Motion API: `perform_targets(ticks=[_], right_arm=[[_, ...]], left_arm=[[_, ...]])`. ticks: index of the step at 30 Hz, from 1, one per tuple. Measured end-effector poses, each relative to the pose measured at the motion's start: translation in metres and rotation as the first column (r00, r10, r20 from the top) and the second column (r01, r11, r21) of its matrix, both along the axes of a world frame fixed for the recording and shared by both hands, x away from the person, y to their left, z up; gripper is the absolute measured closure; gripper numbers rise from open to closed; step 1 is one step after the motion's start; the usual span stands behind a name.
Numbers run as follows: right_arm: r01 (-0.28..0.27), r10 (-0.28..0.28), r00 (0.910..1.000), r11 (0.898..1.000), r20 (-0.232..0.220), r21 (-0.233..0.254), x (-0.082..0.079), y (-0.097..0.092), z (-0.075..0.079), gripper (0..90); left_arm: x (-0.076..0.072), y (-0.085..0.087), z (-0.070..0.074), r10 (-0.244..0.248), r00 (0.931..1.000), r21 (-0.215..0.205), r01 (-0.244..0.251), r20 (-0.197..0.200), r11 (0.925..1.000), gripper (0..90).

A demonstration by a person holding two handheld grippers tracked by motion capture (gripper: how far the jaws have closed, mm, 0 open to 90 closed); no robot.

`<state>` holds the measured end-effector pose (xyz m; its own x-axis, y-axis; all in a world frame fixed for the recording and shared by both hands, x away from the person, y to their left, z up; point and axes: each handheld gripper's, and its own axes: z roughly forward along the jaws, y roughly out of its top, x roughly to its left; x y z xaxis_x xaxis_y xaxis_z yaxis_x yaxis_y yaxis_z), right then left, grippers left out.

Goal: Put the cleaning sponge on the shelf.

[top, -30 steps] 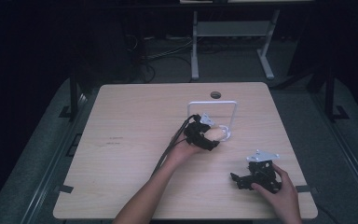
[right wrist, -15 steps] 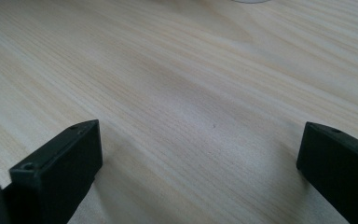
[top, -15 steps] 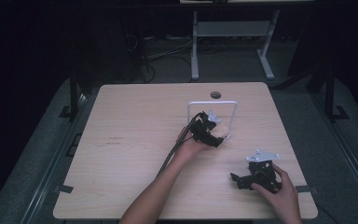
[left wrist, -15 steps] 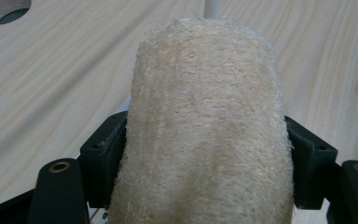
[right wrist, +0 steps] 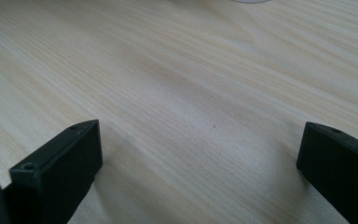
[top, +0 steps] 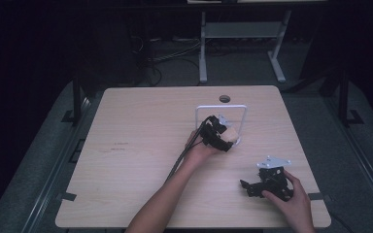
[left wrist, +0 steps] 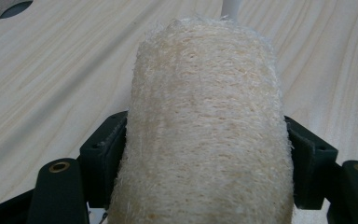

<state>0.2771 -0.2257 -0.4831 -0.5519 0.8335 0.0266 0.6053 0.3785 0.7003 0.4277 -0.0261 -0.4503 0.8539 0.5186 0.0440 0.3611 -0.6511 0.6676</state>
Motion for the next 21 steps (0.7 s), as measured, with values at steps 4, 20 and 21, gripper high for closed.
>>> perform_targets(ticks=[4,20,21], right_arm=[[0.0,0.0,1.0,1.0,-0.001,0.001,-0.0001,0.0,0.0,0.0],[0.0,0.0,1.0,1.0,-0.001,0.0,0.0,0.0,0.0,0.0],[0.0,0.0,1.0,1.0,-0.001,0.0,0.0,0.0,0.0,0.0]], left_arm=[[0.0002,-0.002,-0.0028,0.002,0.9999,0.006,-0.001,-0.01,1.0,26.4],[0.0007,0.0002,-0.0011,0.029,0.9996,0.014,-0.028,-0.004,0.9995,22.1],[0.0008,0.0009,0.0005,0.026,0.9997,0.017,-0.026,0.004,0.9995,21.7]])
